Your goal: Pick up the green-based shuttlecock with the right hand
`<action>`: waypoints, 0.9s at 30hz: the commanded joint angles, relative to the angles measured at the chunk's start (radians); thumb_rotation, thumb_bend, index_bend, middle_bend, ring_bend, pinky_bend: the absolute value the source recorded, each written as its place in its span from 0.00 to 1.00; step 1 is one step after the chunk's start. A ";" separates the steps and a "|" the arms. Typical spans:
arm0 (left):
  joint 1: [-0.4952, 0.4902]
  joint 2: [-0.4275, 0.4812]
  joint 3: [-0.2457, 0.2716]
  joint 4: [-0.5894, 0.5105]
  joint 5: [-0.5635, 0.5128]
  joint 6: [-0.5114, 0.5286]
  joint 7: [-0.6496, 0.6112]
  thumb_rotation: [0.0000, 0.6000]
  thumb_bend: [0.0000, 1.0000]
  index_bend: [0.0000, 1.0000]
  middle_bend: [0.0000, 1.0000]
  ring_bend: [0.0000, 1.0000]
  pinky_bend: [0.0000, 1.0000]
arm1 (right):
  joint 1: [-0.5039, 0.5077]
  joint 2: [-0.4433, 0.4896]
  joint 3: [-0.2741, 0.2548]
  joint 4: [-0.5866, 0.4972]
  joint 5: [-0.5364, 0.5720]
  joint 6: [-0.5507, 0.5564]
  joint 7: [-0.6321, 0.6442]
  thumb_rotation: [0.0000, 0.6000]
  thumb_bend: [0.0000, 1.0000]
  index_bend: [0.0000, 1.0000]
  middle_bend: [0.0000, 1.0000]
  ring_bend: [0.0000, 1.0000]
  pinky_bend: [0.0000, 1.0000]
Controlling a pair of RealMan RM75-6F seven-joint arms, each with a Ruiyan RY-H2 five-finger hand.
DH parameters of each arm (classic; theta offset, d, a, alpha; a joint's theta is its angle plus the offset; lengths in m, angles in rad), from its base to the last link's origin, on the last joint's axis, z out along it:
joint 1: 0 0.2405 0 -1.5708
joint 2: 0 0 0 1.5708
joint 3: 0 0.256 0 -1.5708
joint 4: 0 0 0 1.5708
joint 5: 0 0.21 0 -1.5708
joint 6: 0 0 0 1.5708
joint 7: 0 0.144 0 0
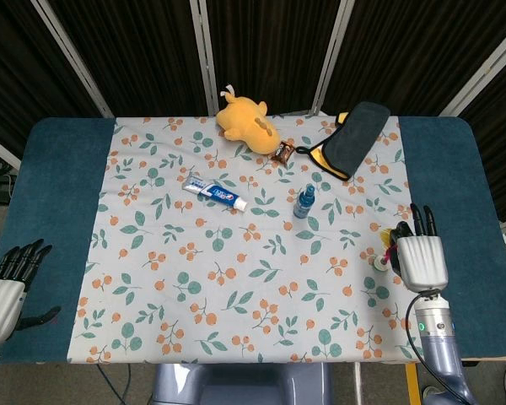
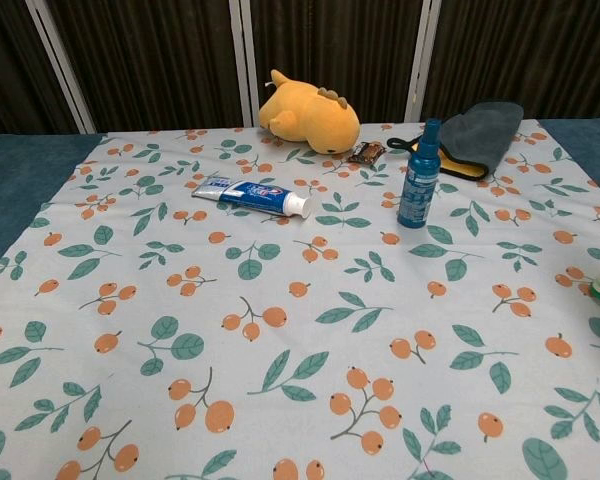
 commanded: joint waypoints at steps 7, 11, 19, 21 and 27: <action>0.000 0.001 0.000 -0.002 -0.002 -0.002 0.001 1.00 0.17 0.00 0.00 0.00 0.00 | -0.010 -0.011 -0.019 0.007 -0.009 0.002 0.008 1.00 0.45 0.59 0.34 0.00 0.00; 0.000 0.002 0.000 -0.003 -0.002 -0.002 0.000 1.00 0.17 0.00 0.00 0.00 0.00 | -0.018 -0.010 -0.032 0.001 -0.031 0.010 0.009 1.00 0.42 0.44 0.23 0.00 0.00; 0.000 0.003 0.000 -0.003 -0.002 -0.002 -0.001 0.99 0.17 0.00 0.00 0.00 0.00 | -0.034 0.020 -0.049 -0.049 -0.089 0.045 -0.002 1.00 0.29 0.09 0.00 0.00 0.00; 0.001 0.003 0.000 -0.004 -0.003 -0.001 -0.001 1.00 0.17 0.00 0.00 0.00 0.00 | -0.044 0.032 -0.053 -0.068 -0.109 0.066 -0.005 1.00 0.28 0.07 0.00 0.00 0.00; 0.002 0.003 -0.001 -0.003 -0.001 0.002 -0.003 0.99 0.17 0.00 0.00 0.00 0.00 | -0.086 0.094 -0.065 -0.129 -0.137 0.110 0.021 1.00 0.25 0.06 0.00 0.00 0.00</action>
